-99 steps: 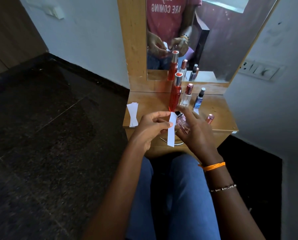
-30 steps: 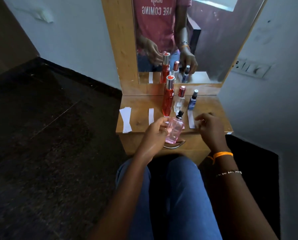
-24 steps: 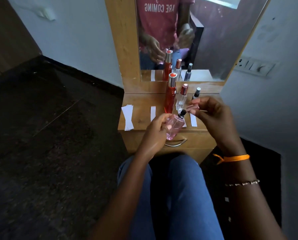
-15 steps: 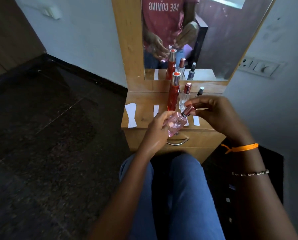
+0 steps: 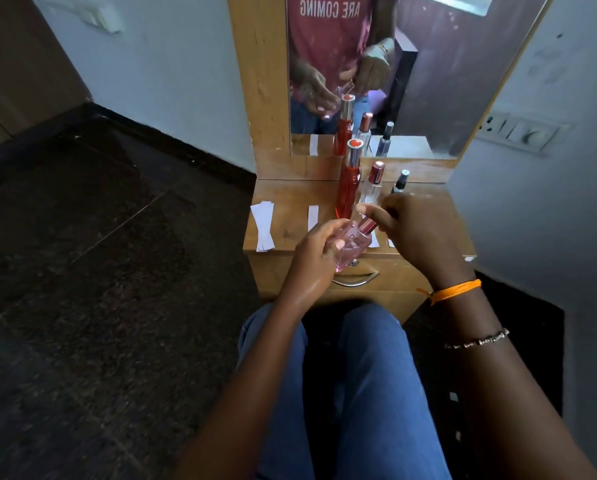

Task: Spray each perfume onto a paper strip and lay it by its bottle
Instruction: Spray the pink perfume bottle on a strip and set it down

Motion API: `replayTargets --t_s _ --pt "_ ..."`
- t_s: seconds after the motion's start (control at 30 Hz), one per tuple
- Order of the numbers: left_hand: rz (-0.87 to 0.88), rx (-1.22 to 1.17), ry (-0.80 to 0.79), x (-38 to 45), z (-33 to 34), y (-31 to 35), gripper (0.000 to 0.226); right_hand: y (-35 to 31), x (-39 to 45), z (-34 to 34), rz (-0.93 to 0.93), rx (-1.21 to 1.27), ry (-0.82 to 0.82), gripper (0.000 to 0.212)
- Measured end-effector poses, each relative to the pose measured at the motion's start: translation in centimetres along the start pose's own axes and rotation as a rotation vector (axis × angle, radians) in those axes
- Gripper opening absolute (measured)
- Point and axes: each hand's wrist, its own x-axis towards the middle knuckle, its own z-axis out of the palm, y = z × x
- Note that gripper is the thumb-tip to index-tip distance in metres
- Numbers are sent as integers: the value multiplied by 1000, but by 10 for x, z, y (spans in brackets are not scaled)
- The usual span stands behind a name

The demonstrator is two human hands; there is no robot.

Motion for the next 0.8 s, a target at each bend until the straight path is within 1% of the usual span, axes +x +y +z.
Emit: replayTargets --t_s 0.03,0.07,0.1,0.13,0.17,0.33,0.4,0.5,0.6,0.67,0.7,0.8 --pt "-8 -14 -3 0 -2 0 33 0 0 0 -3 -23 9 58" --pt "-9 -25 -2 0 -4 0 33 0 0 -1 -9 -8 5 55" --pt "-9 -32 1 0 -6 0 32 -1 0 -3 -22 54 0 43" --pt "-7 -35 5 1 -8 0 32 -2 0 -5 -41 145 -14 28" --pt "-5 -42 7 1 -10 -1 32 -5 0 -9 -57 212 -53 17" --pt "-2 -120 9 3 -15 -9 30 -7 17 -4 -111 435 -313 37" --pt "0 -132 17 6 -19 -8 31 -12 28 2 -129 476 -350 36" --pt "-28 -178 85 11 -27 -5 37 -26 43 4 -168 389 -286 32" --pt "-86 -206 154 15 -35 -8 48 -42 55 5 -237 176 -184 28" --pt "-93 -166 223 15 -39 -12 46 -50 65 7 -299 -12 -82 27" --pt "-94 -155 259 15 -40 -14 43 -53 71 8 -323 -76 -58 28" --pt "-107 -158 330 16 -41 -19 35 -61 92 12 -361 -186 -87 35"
